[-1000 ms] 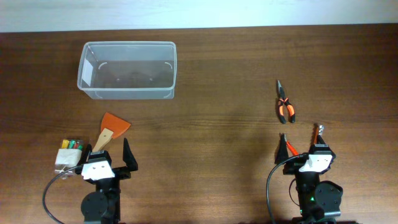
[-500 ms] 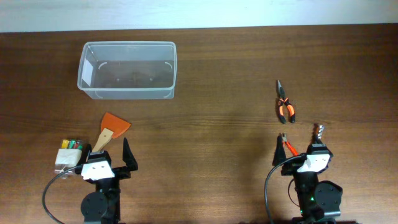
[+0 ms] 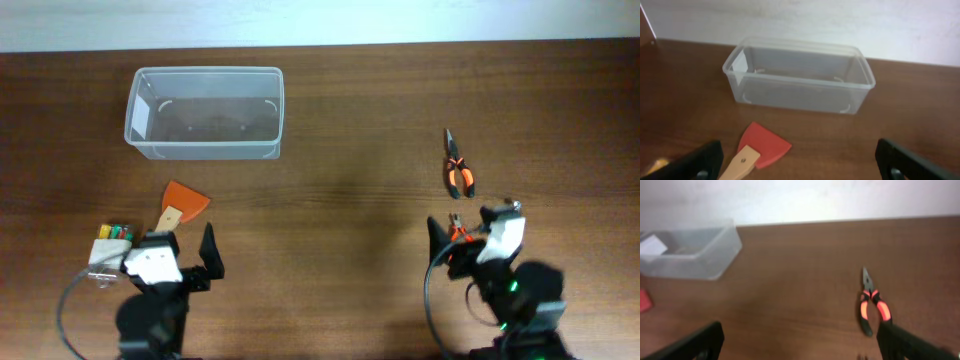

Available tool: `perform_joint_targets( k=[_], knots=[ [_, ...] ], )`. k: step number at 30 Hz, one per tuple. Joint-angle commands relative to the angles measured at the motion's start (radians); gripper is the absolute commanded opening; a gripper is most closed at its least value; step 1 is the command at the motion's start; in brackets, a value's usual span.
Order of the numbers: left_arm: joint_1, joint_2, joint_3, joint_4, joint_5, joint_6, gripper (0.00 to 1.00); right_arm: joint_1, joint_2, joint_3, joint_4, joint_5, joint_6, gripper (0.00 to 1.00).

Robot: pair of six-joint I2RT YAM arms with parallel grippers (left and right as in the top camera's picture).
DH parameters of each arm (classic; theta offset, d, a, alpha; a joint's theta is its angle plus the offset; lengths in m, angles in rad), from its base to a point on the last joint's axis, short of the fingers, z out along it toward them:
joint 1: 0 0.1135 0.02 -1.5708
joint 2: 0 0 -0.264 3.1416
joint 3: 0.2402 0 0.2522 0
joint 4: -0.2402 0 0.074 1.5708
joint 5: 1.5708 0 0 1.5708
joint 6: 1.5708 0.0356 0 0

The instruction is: Pack container

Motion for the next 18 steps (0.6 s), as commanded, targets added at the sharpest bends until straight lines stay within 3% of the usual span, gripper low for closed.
perform_joint_targets(
  k=[1, 9, 12, 16, 18],
  knots=[
    [0.003, 0.182, 0.194, -0.082, 0.018, -0.011, 0.99, -0.006, 0.204, 0.232, -0.108, -0.037, 0.008, 0.98],
    [0.003, 0.715, 0.720, -0.495, 0.019, 0.005, 0.99, -0.006, 0.773, 0.918, -0.685, -0.041, -0.049, 0.98],
    [0.003, 0.887, 0.901, -0.654, 0.019, 0.032, 0.99, -0.006, 0.954, 1.155, -0.814, -0.105, -0.034, 0.98],
    [0.003, 0.986, 0.963, -0.710, 0.019, 0.032, 0.99, -0.001, 1.089, 1.330, -0.876, -0.195, -0.108, 0.99],
    [0.003, 1.004, 0.964, -0.726, 0.018, 0.032, 0.99, 0.013, 1.136, 1.400, -0.892, -0.199, -0.151, 0.75]
  ],
)
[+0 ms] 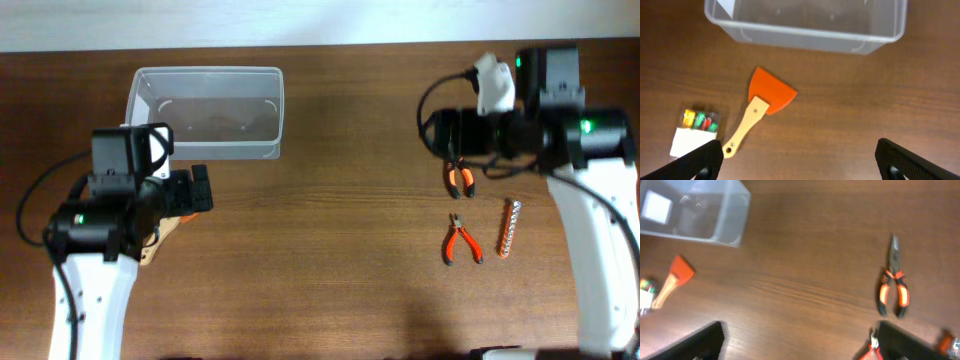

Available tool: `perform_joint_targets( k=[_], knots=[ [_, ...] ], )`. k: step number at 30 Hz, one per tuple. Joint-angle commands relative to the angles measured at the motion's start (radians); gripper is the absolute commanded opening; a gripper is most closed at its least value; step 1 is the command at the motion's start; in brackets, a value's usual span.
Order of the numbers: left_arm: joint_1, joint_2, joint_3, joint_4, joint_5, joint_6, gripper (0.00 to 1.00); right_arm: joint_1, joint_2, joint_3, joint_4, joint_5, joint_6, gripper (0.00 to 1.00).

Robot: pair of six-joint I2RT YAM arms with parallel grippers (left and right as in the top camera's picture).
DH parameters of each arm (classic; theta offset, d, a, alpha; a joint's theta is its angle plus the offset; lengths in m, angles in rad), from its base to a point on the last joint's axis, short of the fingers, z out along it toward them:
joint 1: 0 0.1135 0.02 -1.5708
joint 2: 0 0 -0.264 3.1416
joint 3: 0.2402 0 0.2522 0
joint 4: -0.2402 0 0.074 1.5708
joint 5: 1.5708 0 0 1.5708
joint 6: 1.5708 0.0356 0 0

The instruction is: Pack container

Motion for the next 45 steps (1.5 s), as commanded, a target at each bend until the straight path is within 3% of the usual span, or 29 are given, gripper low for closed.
perform_joint_targets(
  k=[1, 5, 8, 20, 27, 38, 43, 45],
  knots=[
    [0.003, 0.034, 0.021, -0.030, 0.010, 0.019, 0.99, 0.024, 0.077, 0.131, -0.018, -0.067, -0.077, 0.68],
    [0.003, 0.031, 0.023, -0.031, 0.000, 0.020, 0.99, 0.081, 0.148, 0.240, -0.017, -0.067, -0.079, 0.25],
    [0.003, 0.022, 0.024, -0.026, 0.000, 0.019, 0.98, 0.133, 0.204, 0.317, -0.016, -0.068, -0.080, 0.04],
    [0.003, 0.010, 0.037, -0.021, -0.026, 0.019, 0.95, 0.274, 0.452, 0.575, 0.015, -0.093, -0.099, 0.04],
    [0.002, 0.039, 0.084, 0.067, 0.035, 0.051, 0.76, 0.224, 0.441, 0.578, -0.016, -0.020, -0.098, 0.04],
    [-0.021, 0.450, 0.504, 0.092, 0.130, 0.141, 0.71, 0.206, 0.441, 0.578, -0.135, 0.198, -0.097, 0.04],
    [-0.053, 0.607, 0.559, 0.128, 0.172, 0.152, 0.54, 0.182, 0.441, 0.578, -0.169, 0.298, -0.097, 0.04],
    [-0.070, 0.652, 0.559, 0.147, 0.172, 0.152, 0.54, 0.166, 0.441, 0.578, -0.176, 0.304, -0.097, 0.04]
  ],
)
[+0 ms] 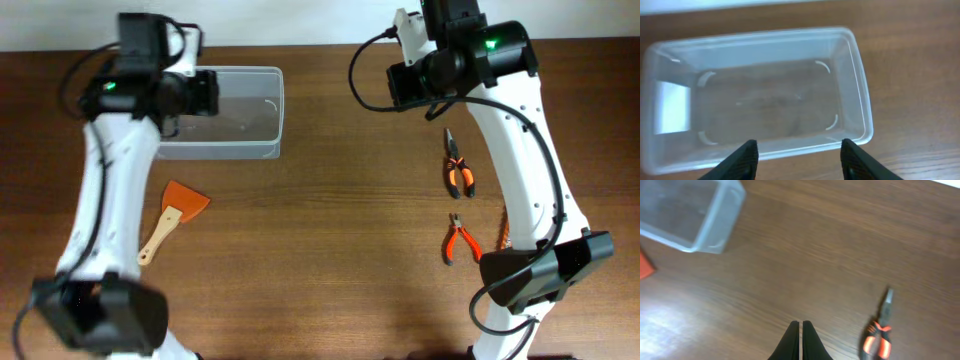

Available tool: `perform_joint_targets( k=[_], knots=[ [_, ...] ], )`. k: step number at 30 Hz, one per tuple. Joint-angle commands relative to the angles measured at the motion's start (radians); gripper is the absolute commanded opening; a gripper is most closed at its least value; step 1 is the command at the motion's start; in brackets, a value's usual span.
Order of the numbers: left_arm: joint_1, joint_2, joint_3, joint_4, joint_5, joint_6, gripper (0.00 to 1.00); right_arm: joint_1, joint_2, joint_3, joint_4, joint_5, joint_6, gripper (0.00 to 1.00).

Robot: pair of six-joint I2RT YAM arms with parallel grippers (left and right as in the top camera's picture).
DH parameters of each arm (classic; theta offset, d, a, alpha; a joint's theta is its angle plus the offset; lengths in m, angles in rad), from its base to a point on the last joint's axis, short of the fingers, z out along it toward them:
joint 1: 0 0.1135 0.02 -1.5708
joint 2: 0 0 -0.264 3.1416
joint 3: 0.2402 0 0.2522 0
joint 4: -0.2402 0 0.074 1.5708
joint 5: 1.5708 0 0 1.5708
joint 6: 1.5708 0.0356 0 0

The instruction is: Pack container

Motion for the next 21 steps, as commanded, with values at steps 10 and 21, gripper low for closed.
perform_joint_targets(
  k=[10, 21],
  knots=[
    [-0.109, 0.228, 0.023, 0.142, 0.026, 0.046, 0.34, -0.114, -0.018, 0.021, -0.030, 0.076, -0.003, 0.05],
    [-0.124, 0.361, 0.023, 0.174, 0.028, 0.045, 0.13, -0.119, -0.018, 0.020, -0.037, 0.077, -0.003, 0.05]
  ],
)
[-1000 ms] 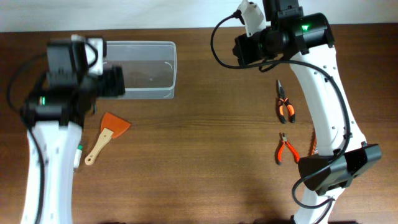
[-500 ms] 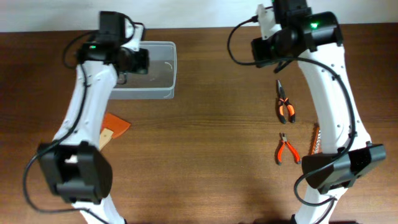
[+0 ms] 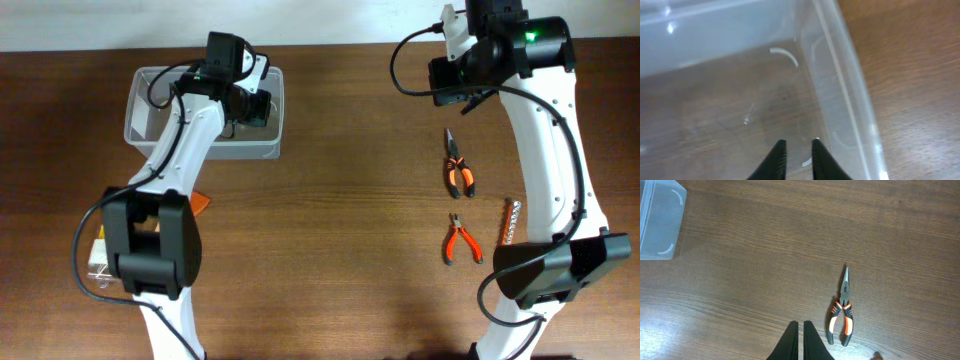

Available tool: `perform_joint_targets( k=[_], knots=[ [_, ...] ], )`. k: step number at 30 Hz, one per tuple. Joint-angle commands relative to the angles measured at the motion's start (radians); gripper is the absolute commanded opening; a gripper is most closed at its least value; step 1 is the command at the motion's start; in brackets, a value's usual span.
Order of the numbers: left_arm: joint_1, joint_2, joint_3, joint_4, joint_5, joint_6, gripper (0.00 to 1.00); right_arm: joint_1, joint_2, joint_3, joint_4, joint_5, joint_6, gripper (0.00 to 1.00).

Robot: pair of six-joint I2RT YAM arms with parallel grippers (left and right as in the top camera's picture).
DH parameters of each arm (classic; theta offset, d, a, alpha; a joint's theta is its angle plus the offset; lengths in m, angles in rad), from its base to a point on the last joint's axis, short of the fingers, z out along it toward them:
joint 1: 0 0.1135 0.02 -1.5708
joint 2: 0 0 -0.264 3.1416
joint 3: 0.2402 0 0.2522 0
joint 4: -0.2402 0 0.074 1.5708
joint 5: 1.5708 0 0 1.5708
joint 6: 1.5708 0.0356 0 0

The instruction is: Pack container

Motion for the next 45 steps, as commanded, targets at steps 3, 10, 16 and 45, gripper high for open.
perform_joint_targets(
  k=[3, 10, 16, 45],
  knots=[
    [-0.018, 0.059, 0.021, -0.001, 0.011, 0.016, 0.02, 0.001, -0.018, 0.021, -0.002, 0.009, -0.003, 0.05],
    [-0.080, 0.059, 0.023, 0.006, 0.011, 0.016, 0.02, 0.001, -0.018, 0.020, -0.003, 0.009, -0.003, 0.05],
    [-0.141, 0.059, 0.023, 0.006, 0.011, 0.016, 0.02, 0.001, -0.018, 0.020, -0.003, 0.009, -0.003, 0.05],
    [-0.261, 0.058, 0.119, -0.079, -0.060, -0.038, 0.02, 0.001, -0.018, 0.020, -0.003, 0.010, -0.003, 0.12]
  ],
)
